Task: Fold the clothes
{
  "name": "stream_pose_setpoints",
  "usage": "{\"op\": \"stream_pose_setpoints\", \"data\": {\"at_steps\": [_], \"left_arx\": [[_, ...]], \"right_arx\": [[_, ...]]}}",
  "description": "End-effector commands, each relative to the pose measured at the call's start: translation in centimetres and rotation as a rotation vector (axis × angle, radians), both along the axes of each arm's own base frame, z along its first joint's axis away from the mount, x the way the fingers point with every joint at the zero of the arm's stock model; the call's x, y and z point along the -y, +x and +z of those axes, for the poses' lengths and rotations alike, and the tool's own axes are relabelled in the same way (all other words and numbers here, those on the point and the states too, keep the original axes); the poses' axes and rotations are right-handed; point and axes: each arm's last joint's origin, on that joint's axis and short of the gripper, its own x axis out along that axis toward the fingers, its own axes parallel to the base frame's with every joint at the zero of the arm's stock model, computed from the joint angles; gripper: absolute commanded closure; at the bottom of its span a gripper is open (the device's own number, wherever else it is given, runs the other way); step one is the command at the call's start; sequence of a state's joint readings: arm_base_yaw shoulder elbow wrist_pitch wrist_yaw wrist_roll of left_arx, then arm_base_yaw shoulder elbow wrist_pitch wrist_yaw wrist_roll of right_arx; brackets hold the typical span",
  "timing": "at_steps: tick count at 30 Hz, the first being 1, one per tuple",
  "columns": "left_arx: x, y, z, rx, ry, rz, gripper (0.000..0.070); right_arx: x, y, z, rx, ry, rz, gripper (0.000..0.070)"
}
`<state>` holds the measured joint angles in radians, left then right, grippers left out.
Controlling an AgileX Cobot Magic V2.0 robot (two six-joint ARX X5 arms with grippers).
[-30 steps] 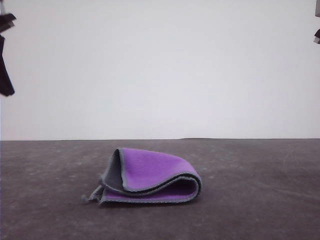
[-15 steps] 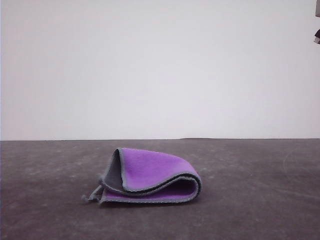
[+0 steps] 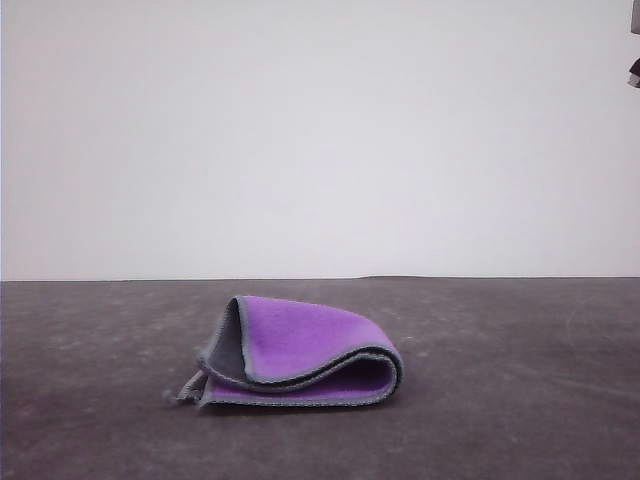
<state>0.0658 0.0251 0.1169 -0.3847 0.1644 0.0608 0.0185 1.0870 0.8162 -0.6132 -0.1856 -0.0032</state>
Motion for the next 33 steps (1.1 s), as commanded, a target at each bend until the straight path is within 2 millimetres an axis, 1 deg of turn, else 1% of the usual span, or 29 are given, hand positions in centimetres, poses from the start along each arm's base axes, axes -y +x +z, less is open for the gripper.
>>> {"op": "stream_pose_setpoints", "data": {"at_steps": [1,4,7,33], "left_arx": [[-0.1,0.0,-0.2,0.011,-0.003,0.034,0.0689],[-0.3,0.1,-0.7,0.003,-0.007,0.100,0.0689],[-0.3,0.2,-1.2,-0.005,-0.023,0.104,0.0689],[-0.1,0.2,-1.2,-0.003,-0.032,0.085,0.0689]], "right_arx": [[0.0,0.3,0.4,0.014,0.002,-0.007,0.0696],[0.0,0.3,0.4,0.014,0.002,-0.007,0.0696],[0.0,0.3,0.4,0.014,0.002,-0.007,0.0696],[0.0,0.3,0.4,0.015,0.002,-0.007,0.0696]]}}
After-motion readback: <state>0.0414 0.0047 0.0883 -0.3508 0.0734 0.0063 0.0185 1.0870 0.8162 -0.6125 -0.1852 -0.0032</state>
